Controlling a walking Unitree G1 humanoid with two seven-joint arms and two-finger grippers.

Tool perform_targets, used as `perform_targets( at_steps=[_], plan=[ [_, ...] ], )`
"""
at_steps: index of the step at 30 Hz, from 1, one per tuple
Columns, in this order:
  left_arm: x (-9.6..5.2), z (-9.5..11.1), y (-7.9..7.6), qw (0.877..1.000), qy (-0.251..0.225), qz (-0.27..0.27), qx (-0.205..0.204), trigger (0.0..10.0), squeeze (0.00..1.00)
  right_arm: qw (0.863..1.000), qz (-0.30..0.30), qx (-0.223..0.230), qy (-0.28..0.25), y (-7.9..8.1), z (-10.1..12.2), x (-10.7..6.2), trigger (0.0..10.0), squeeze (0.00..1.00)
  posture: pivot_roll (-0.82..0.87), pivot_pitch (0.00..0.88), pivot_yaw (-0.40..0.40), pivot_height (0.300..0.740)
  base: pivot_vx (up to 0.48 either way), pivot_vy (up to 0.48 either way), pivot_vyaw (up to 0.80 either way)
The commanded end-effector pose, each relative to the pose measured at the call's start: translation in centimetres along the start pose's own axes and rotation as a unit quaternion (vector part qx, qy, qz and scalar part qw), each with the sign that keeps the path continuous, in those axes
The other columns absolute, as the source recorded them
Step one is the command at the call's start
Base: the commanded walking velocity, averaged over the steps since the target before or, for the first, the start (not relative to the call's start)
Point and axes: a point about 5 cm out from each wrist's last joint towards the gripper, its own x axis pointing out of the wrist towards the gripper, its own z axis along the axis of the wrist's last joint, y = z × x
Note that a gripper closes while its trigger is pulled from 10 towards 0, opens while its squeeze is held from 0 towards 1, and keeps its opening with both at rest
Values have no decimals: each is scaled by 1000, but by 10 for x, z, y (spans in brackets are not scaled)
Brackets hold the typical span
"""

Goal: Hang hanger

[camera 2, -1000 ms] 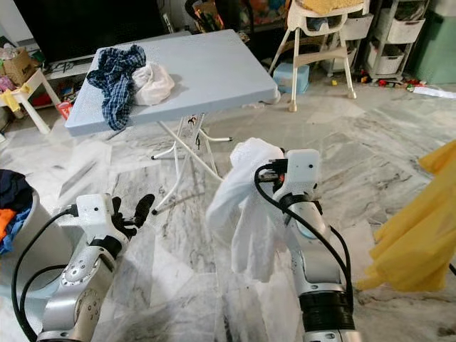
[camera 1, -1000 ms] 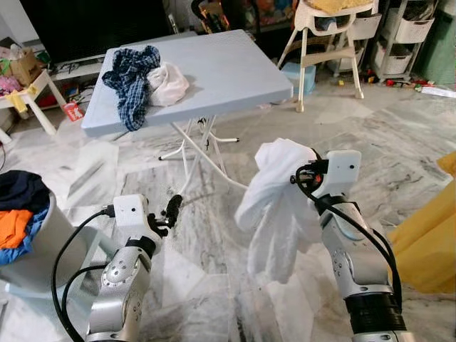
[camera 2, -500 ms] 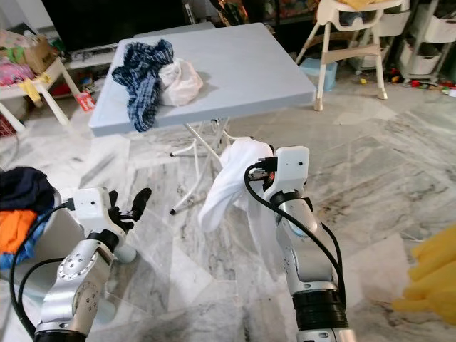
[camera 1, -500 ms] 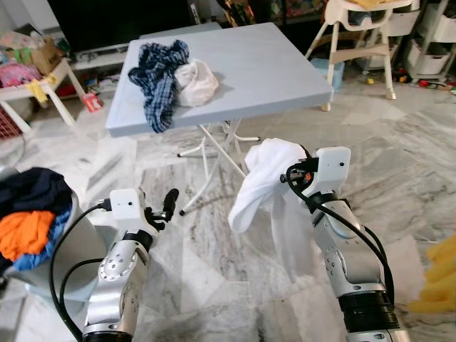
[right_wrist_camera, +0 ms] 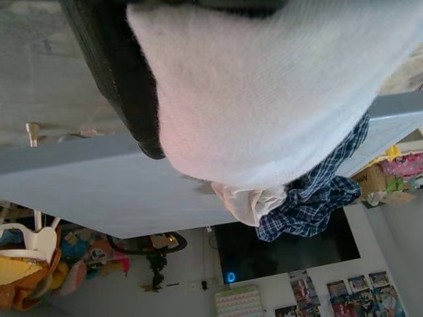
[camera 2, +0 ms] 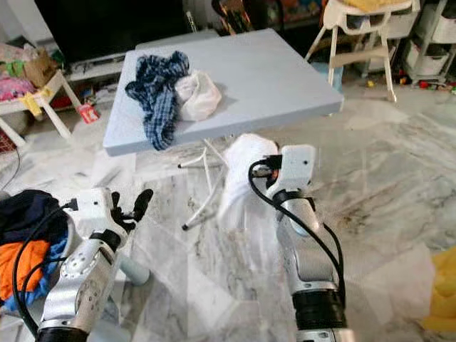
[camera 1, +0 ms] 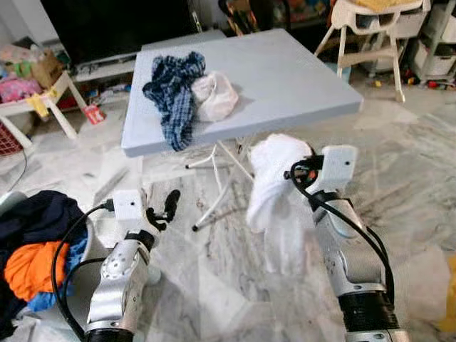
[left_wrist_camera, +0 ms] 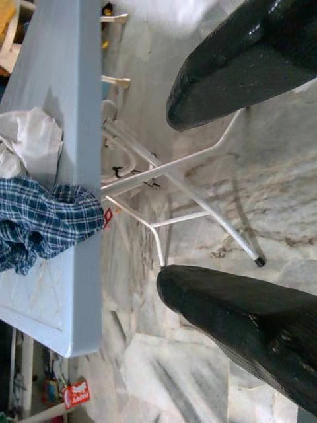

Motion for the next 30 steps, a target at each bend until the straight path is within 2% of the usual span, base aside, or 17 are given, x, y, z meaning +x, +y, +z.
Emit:
perform_targets(
  at_steps=[1, 5, 7, 8, 13, 17, 19, 26, 28, 30],
  plan=[
    [1, -2, -1, 1000, 6, 4, 3, 10000, 0, 1000, -3, -2, -18, 0, 10, 3, 10000, 0, -55, 0, 93, 740, 0, 0, 0],
    [2, -4, -2, 1000, 9, 14, 6, 10000, 0, 1000, 4, 0, -14, 4, 8, 5, 10000, 0, -33, 0, 39, 740, 0, 0, 0],
    [1, -5, -1, 999, 10, 39, 8, 10000, 0, 1000, 13, -10, -10, 9, 6, 8, 10000, 0, -24, 0, 13, 740, 0, 0, 0],
    [0, -5, -1, 999, 3, 45, 10, 10000, 0, 1000, 16, -14, -2, 10, 4, 11, 10000, 0, -12, 0, -28, 740, 0, 0, 0],
    [-2, -6, 2, 997, -14, 68, 15, 10000, 0, 999, 28, -27, 7, 14, 2, 17, 10000, 0, 12, 0, -69, 740, 0, 0, 0],
    [-2, -2, 5, 997, -21, 71, 23, 10000, 0, 999, 29, -27, 10, 14, 1, 19, 10000, 0, 18, 0, -62, 740, 0, 0, 0],
    [-4, 1, 8, 998, -25, 55, 9, 10000, 0, 999, 23, -20, 21, 14, -4, 21, 10000, 0, 23, 0, -49, 740, 0, 0, 0],
    [-6, 3, 6, 999, -24, 38, -13, 10000, 0, 999, 27, -13, 21, 18, -6, 21, 10000, 0, -4, 0, 4, 740, 328, 0, -749],
    [-8, 6, 4, 1000, -24, 16, -9, 10000, 0, 999, 31, -5, 14, 22, -3, 21, 10000, 0, -10, 0, 13, 740, 379, 0, -800],
    [-9, 4, 6, 1000, -18, 10, -2, 10000, 0, 1000, 25, 0, 16, 22, -6, 20, 10000, 0, 13, 0, -11, 740, 381, 0, -800]
  ],
)
